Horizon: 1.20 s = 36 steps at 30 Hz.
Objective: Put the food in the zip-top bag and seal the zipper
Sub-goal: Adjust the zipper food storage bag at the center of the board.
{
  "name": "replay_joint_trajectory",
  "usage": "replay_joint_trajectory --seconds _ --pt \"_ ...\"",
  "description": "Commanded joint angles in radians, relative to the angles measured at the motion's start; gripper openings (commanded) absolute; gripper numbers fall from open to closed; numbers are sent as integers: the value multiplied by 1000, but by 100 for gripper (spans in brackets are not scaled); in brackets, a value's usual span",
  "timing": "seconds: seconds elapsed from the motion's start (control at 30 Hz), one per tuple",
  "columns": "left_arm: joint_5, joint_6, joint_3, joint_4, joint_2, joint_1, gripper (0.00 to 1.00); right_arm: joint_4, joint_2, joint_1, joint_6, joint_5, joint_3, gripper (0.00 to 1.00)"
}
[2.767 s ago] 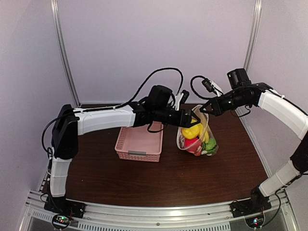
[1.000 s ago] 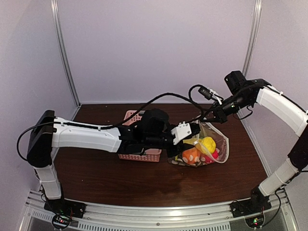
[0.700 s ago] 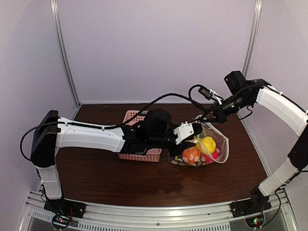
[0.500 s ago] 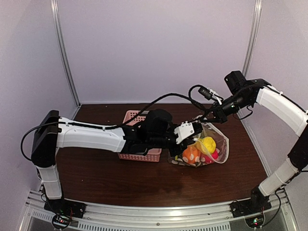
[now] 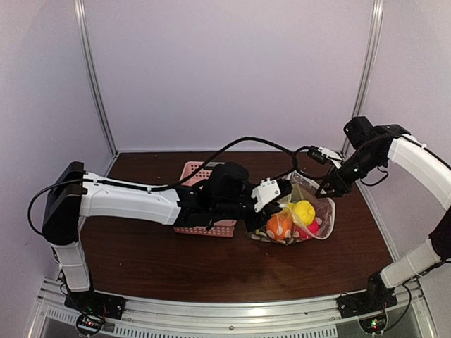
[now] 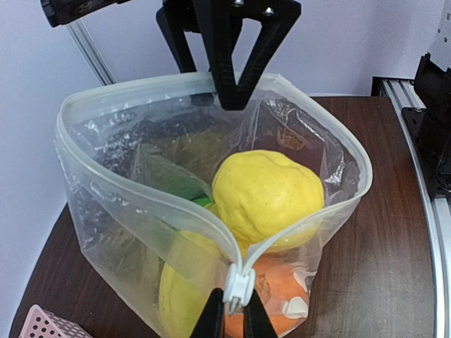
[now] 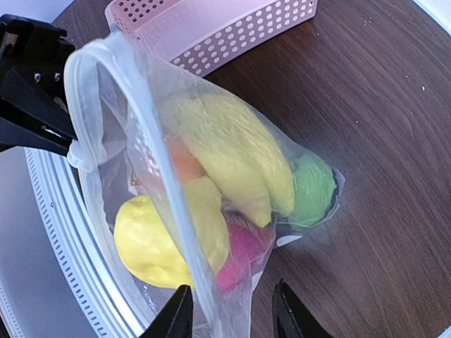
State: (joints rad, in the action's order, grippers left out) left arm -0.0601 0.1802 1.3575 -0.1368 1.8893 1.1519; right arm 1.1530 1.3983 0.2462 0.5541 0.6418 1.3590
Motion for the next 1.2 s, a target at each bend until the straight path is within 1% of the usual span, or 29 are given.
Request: replay_joint_trajectory --seconds 0.0,0.13,0.33,0.43,0.57,0.63,0.73,0.83,0.93,1.0,1.17 --pt "7 -35 -13 -51 -35 3 4 3 -53 1 14 -114 -39 39" --pt "14 -39 -14 -45 -47 3 4 -1 -57 1 4 -160 -60 35" --pt "25 -36 -27 -45 -78 3 3 -12 -56 1 -24 -231 -90 18" --pt "22 -35 -29 -37 -90 3 3 -4 -59 1 -35 -256 -70 0" --pt "21 -27 -16 48 -123 3 3 67 -64 -6 -29 -349 21 0" --pt "32 -16 -34 82 -160 2 1 89 -82 -17 -14 -405 60 0" --pt "42 -13 -77 83 -212 -2 0 95 -107 -32 4 -465 64 0" --pt "26 -35 -102 46 -229 -10 0 125 -110 -34 38 -423 44 0" --pt "-25 -42 -100 10 -202 -11 1 154 -100 -35 68 -362 23 0" --pt "-60 -47 -84 3 -169 -11 1 197 -90 -35 95 -328 37 5" --pt "-124 -65 -53 -2 -132 -11 0 283 -105 -35 175 -231 154 26"
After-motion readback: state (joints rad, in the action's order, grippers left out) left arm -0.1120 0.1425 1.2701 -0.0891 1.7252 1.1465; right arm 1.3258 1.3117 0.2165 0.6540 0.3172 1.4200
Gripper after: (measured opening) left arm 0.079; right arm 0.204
